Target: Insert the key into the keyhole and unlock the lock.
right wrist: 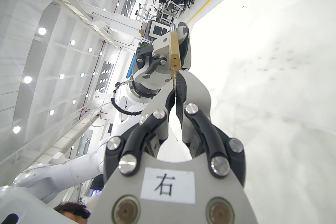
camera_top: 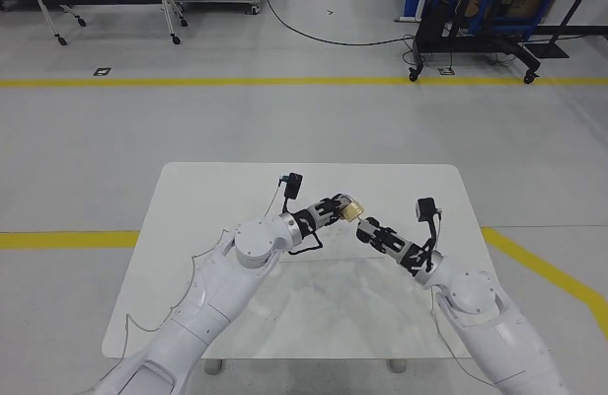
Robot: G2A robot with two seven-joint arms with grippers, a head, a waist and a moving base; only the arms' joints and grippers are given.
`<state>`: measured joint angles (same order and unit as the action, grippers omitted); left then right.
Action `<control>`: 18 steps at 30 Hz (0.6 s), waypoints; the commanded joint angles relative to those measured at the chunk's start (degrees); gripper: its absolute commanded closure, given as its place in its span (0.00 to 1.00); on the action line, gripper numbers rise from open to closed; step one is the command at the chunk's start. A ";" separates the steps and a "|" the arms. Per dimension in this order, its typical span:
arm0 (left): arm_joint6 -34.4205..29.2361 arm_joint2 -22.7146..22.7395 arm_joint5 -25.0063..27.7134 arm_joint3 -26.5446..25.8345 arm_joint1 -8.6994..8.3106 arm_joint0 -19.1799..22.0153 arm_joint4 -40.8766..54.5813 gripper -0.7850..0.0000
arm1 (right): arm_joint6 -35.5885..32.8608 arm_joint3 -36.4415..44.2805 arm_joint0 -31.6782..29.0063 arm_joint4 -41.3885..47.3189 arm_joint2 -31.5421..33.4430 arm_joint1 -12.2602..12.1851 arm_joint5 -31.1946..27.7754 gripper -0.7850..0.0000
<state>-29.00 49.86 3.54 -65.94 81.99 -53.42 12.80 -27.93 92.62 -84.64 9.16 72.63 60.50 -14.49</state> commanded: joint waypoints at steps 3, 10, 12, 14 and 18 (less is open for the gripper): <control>0.38 0.12 0.13 -0.11 0.05 -0.04 -1.09 1.00 | -0.14 -0.17 0.15 0.10 -0.06 0.12 0.14 1.00; -0.11 0.21 0.49 -0.16 0.20 -0.02 -2.06 1.00 | -1.06 -0.36 0.53 0.56 -0.26 0.33 0.08 1.00; -0.19 0.29 0.62 -0.03 0.26 -0.02 -2.13 1.00 | -1.23 -0.71 0.84 0.72 -0.31 0.40 0.17 1.00; -0.26 0.34 0.76 0.03 0.32 -0.02 -2.22 1.00 | -1.35 -1.03 1.14 0.97 -0.39 0.49 0.16 1.00; -0.52 0.29 0.99 0.14 0.46 -0.01 -2.53 1.00 | -1.67 -1.60 1.61 1.60 -0.52 0.65 0.00 1.00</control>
<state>-29.49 50.16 4.51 -65.85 82.42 -53.43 10.32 -29.53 91.11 -83.09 10.58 72.14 61.12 -14.42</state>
